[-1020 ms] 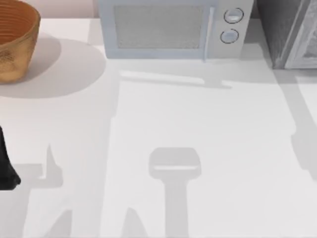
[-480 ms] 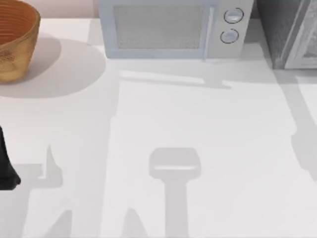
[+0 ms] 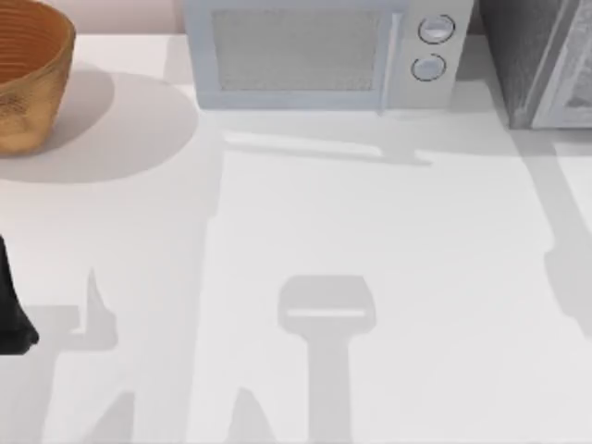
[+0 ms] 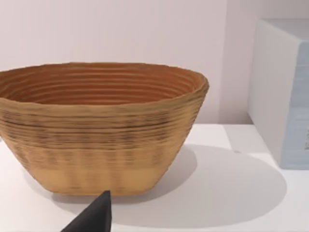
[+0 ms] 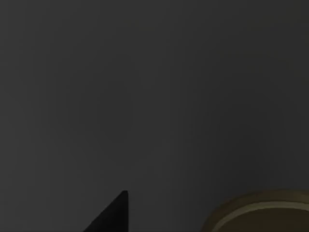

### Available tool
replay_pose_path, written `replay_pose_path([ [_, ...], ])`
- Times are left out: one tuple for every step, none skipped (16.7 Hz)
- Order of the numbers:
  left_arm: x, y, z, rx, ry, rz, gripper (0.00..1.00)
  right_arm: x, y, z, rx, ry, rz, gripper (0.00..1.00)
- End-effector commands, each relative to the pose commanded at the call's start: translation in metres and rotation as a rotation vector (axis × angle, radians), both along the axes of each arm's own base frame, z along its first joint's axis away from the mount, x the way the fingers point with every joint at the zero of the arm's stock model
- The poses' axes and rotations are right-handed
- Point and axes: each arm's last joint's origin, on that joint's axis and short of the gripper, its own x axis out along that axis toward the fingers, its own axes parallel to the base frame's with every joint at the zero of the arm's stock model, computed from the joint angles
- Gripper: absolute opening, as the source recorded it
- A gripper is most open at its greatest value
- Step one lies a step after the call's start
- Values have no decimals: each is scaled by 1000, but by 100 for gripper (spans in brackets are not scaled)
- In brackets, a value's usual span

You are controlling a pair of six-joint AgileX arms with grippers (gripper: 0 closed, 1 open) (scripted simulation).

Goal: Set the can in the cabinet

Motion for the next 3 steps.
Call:
replay_pose_path([
  [0,0,0,0,0,0,100,0,0,0,0,0,0,100],
  [0,0,0,0,0,0,100,0,0,0,0,0,0,100],
  [0,0,0,0,0,0,100,0,0,0,0,0,0,100],
])
